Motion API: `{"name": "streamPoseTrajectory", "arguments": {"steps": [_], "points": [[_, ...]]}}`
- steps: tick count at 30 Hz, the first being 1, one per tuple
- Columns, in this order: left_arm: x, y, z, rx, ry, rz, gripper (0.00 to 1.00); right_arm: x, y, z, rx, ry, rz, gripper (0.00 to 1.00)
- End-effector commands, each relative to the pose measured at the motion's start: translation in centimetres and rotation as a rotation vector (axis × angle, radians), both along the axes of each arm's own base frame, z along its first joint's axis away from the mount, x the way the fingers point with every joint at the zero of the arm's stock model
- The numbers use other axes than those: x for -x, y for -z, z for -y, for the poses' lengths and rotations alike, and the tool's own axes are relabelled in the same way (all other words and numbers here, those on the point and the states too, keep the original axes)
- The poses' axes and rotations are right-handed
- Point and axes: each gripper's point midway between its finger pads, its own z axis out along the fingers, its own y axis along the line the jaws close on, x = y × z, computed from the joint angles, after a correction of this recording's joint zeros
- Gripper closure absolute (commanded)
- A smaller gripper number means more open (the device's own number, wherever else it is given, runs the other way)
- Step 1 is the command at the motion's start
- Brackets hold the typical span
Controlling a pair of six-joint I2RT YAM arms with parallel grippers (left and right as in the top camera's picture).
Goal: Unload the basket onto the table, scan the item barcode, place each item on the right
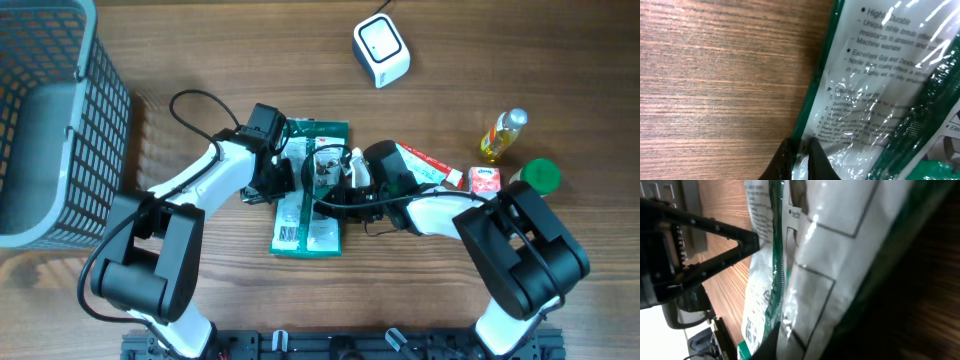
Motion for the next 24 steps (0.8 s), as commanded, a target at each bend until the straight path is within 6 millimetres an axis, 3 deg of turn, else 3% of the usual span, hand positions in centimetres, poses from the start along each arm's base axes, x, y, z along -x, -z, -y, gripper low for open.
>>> {"name": "streamPoseTrajectory", "arguments": {"steps": [1, 5, 10, 15, 18, 21, 22, 23, 24], "points": [[0.9, 1.5, -0.3, -0.026, -0.005, -0.033, 0.96, 0.6, 1.2, 0.3, 0.031, -0.013, 0.001, 0.96], [-0.8, -0.2, -0.7, -0.012, -0.002, 0.015, 0.95, 0.5, 1.2, 0.3, 0.035, -0.01, 0.003, 0.96], [-5.1, -6.2, -2.4, 0.021, -0.063, 0.168, 0.89, 0.5, 1.2, 0.3, 0.036, -0.009, 0.004, 0.96], [-8.6, -10.8, -7.9, -0.112, -0.193, 0.375, 0.83, 0.5, 1.2, 0.3, 0.036, -0.009, 0.004, 0.96], [-9.0, -11.3, -10.9, -0.212, -0.245, 0.403, 0.74, 0.5, 1.2, 0.3, 0.036, -0.009, 0.004, 0.96], [-8.9, -11.2, -12.9, -0.277, -0.215, 0.399, 0.62, 0.5, 1.2, 0.3, 0.036, -0.009, 0.004, 0.96], [-8.9, -11.2, -13.2, -0.279, -0.222, 0.396, 0.52, 0.5, 1.2, 0.3, 0.036, -0.009, 0.004, 0.96], [-8.9, -11.2, -13.5, -0.281, -0.23, 0.394, 0.4, 0.5, 1.2, 0.3, 0.036, -0.009, 0.004, 0.96], [-8.8, -11.1, -13.7, -0.283, -0.235, 0.39, 0.09, 0.5, 1.2, 0.3, 0.036, -0.009, 0.004, 0.96]]}}
